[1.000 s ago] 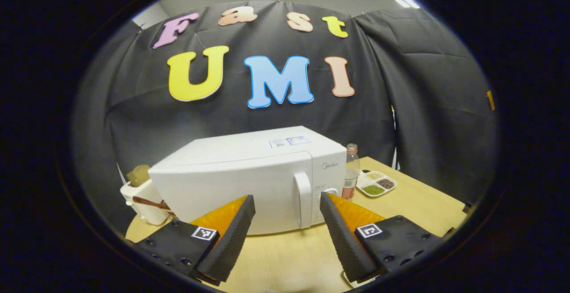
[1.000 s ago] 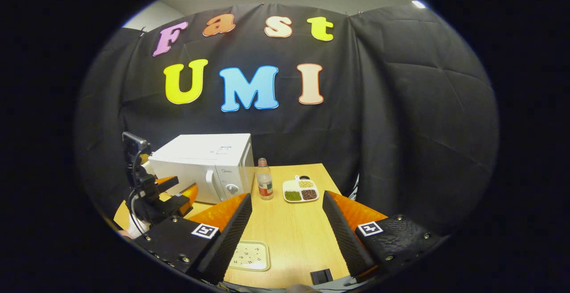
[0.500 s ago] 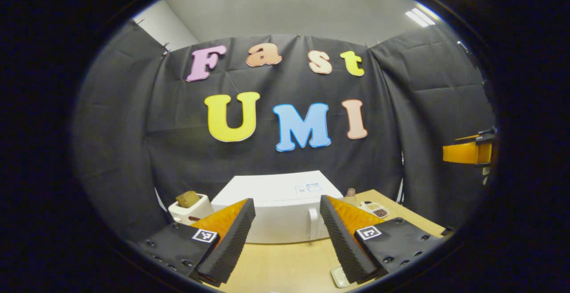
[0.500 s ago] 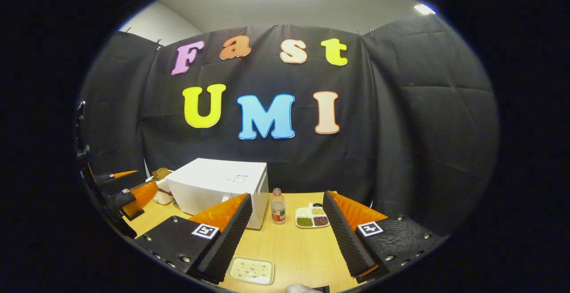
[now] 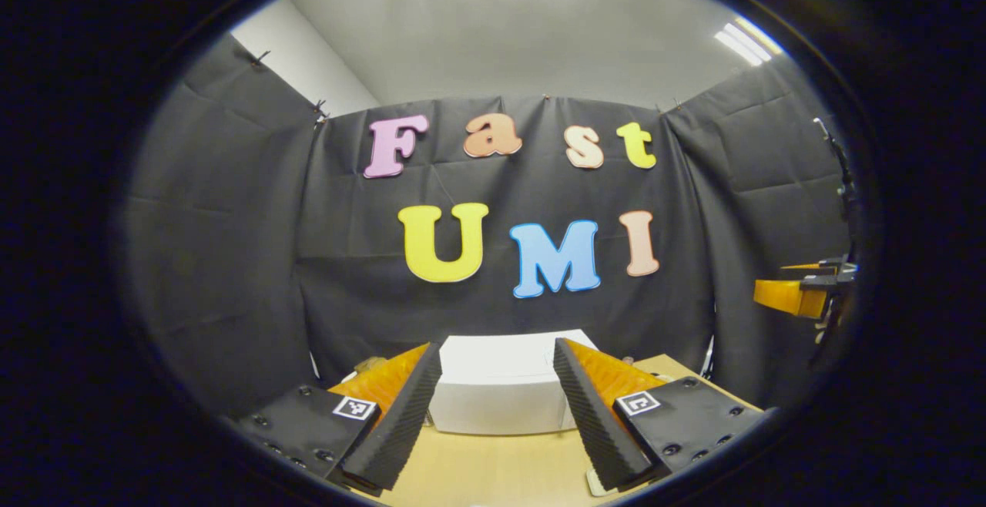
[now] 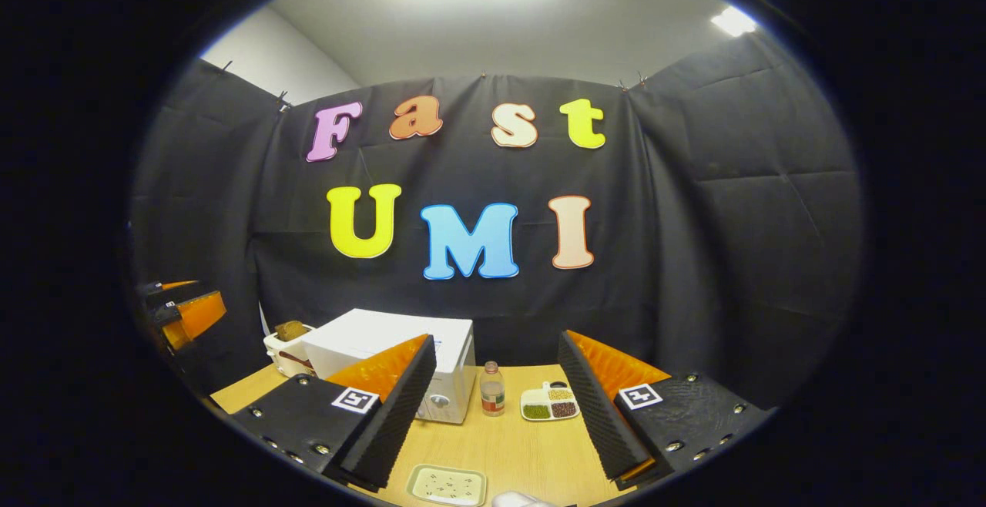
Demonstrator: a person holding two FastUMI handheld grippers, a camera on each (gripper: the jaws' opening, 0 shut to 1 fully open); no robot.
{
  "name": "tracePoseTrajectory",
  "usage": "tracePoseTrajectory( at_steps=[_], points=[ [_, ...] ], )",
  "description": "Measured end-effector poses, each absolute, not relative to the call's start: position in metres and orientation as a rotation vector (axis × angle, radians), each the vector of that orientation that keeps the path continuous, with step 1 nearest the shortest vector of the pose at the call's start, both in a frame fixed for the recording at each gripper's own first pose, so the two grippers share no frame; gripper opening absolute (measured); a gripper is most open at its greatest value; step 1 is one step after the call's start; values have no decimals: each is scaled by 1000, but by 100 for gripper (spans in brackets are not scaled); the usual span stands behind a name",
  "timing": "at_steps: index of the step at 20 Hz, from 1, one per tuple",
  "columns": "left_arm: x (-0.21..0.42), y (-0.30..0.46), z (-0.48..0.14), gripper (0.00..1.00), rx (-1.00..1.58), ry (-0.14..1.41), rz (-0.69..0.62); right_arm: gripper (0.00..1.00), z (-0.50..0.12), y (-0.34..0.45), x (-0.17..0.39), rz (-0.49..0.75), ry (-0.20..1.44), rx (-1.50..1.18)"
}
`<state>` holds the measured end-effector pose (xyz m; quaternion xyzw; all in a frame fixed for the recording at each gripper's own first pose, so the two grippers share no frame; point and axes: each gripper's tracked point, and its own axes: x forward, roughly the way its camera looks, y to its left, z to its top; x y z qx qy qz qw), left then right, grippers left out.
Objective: Open the microwave oven with the left hand, put the food in, and close the microwave oven.
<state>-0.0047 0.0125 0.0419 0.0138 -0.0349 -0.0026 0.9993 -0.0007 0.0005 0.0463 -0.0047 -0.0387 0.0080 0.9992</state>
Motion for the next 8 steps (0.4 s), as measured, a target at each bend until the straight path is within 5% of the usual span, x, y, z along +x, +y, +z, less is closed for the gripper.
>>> tracePoseTrajectory(
  at_steps=[8],
  points=[
    [-5, 48, 49, 97, 32, -81, 27, 97, 59, 9, -16, -4, -99, -1]
  ],
)
